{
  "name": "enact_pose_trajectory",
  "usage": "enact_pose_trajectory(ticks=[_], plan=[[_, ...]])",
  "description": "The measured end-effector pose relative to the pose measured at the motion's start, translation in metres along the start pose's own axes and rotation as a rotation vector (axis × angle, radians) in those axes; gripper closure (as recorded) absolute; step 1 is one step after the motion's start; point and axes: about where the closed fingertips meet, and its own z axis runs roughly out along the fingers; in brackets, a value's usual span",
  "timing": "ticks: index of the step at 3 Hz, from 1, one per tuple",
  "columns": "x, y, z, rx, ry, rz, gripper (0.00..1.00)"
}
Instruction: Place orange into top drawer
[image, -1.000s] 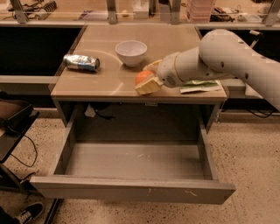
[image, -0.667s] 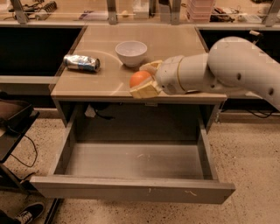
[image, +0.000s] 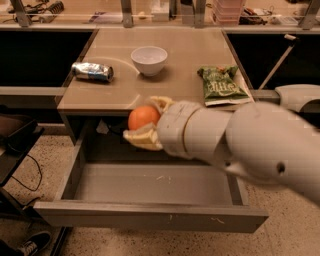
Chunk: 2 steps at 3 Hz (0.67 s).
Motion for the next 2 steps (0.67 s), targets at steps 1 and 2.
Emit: enact_pose_trajectory(ticks=[1,2], plan=[[0.045,0.052,-0.001,0.007,0.091,0.071,1.0],[0.107,0.049,-0.002,0.058,0.196,0.143,1.0]])
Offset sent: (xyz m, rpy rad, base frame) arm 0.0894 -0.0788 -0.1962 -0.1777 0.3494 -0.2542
